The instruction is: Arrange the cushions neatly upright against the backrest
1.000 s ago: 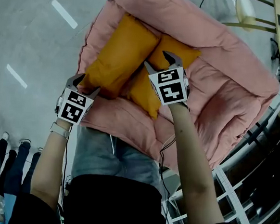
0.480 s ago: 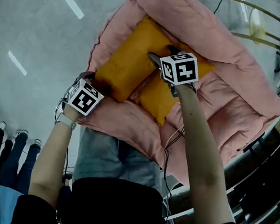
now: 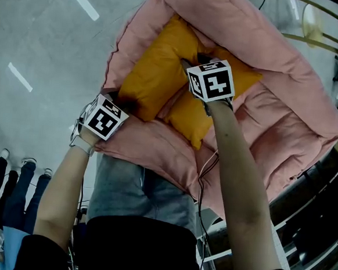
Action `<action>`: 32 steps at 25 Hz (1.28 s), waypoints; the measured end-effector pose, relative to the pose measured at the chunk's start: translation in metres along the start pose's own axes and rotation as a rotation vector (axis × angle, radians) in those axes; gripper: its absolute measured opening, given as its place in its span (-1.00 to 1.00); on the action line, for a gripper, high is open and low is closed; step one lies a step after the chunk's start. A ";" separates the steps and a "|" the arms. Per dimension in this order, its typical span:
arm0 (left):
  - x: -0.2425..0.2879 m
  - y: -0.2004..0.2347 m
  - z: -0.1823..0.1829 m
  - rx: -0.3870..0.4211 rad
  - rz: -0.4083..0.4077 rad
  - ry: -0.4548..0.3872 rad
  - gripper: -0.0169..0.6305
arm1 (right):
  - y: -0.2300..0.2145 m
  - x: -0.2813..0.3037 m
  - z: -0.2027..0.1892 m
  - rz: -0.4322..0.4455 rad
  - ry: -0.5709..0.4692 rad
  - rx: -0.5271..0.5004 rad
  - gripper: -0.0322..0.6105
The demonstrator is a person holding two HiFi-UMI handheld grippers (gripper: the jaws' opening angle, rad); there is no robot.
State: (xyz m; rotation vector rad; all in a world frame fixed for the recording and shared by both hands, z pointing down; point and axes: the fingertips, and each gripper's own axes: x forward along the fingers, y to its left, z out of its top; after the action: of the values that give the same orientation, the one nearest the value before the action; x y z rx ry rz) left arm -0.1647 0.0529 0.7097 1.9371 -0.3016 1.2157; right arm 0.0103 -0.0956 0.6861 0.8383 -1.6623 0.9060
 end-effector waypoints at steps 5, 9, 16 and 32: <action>-0.015 -0.012 0.002 0.040 0.004 -0.008 -0.50 | 0.006 -0.024 -0.002 -0.032 -0.086 0.071 -0.51; -0.029 -0.014 0.003 0.079 0.043 -0.037 -0.51 | 0.014 -0.047 0.006 -0.061 -0.159 0.068 -0.52; -0.088 -0.035 0.029 0.154 0.078 -0.117 -0.51 | 0.022 -0.124 0.029 -0.119 -0.314 0.065 -0.51; -0.055 -0.234 0.095 0.171 -0.249 -0.179 -0.51 | -0.066 -0.272 -0.095 -0.278 -0.137 0.043 -0.51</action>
State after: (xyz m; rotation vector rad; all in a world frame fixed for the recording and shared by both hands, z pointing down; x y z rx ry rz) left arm 0.0022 0.1218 0.5252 2.1632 -0.0450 0.9328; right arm 0.1732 -0.0178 0.4528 1.1500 -1.5964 0.7062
